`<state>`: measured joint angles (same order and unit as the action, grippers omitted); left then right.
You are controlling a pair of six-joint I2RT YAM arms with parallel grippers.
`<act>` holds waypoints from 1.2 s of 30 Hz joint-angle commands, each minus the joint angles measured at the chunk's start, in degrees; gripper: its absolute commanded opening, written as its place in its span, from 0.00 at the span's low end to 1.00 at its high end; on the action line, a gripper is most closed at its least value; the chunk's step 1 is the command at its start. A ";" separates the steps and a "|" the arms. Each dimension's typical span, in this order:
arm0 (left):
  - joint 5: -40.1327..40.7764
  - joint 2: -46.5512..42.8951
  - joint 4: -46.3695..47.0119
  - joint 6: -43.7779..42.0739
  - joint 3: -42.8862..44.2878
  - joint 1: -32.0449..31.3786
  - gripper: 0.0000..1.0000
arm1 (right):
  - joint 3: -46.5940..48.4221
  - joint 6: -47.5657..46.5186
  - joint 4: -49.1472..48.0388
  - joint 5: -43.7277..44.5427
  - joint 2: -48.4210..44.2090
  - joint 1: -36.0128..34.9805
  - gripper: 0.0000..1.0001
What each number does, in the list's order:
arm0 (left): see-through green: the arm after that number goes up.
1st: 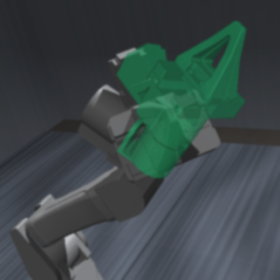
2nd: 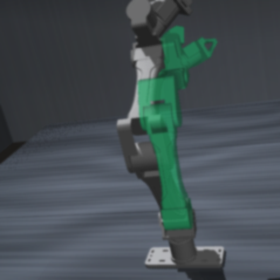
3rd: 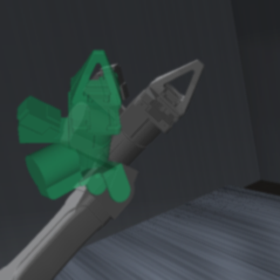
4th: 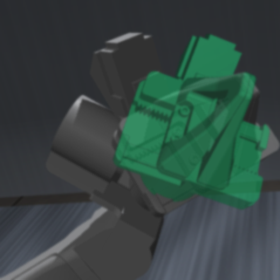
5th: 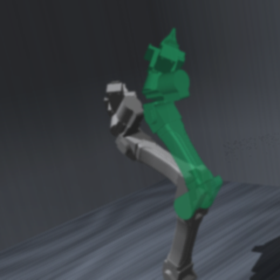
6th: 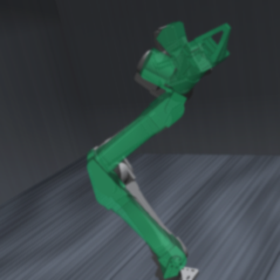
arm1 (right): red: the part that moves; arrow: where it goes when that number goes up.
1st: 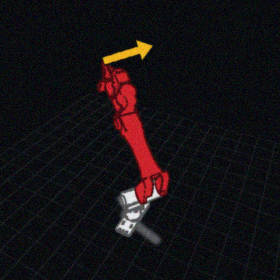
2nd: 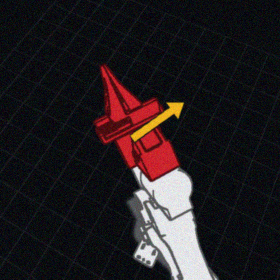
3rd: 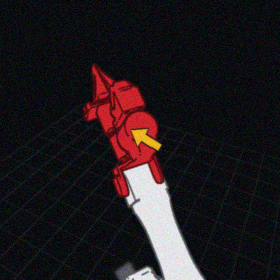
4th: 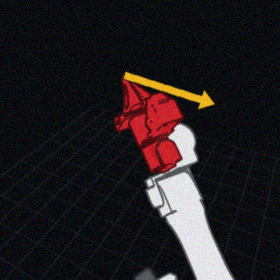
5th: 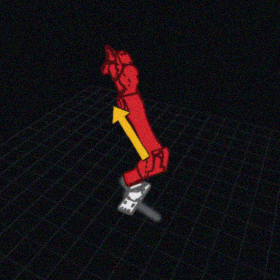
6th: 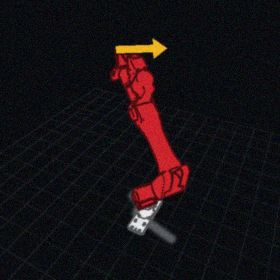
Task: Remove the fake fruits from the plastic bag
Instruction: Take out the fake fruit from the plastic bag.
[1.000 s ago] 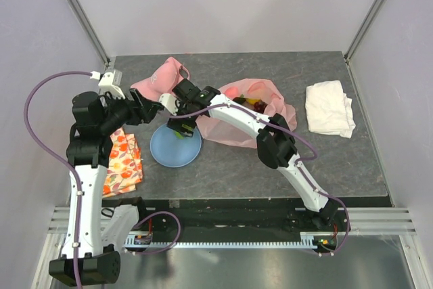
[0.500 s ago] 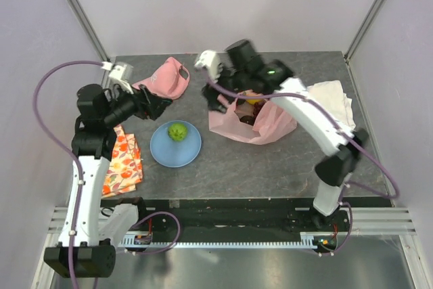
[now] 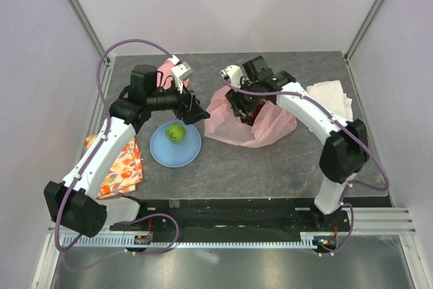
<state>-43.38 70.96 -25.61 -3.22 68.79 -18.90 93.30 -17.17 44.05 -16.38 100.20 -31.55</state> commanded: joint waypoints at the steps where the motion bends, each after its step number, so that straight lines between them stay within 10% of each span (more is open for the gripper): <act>1: -7.25 2.52 -6.64 -10.92 2.84 -1.32 0.83 | -0.13 5.39 -3.97 6.17 3.41 1.84 0.57; 11: 0.03 5.15 0.10 -11.37 -2.08 -8.70 0.80 | 9.35 6.36 -6.52 8.38 17.28 3.69 0.58; 13: 2.23 6.99 0.56 -11.10 -1.56 -9.58 0.55 | 12.68 5.92 -7.05 8.73 19.49 3.78 0.61; 15: 3.55 8.05 0.64 -11.01 -0.51 -9.49 0.02 | 14.89 5.48 -8.19 9.17 22.75 3.78 0.64; 36: 13.32 10.87 2.93 -6.53 3.36 -8.97 0.02 | 27.56 2.93 -7.84 14.80 38.40 4.39 0.70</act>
<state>-31.59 81.19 -25.08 -11.60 69.65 -28.36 119.22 -13.32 34.46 -4.08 138.15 -27.46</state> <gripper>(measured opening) 0.025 0.753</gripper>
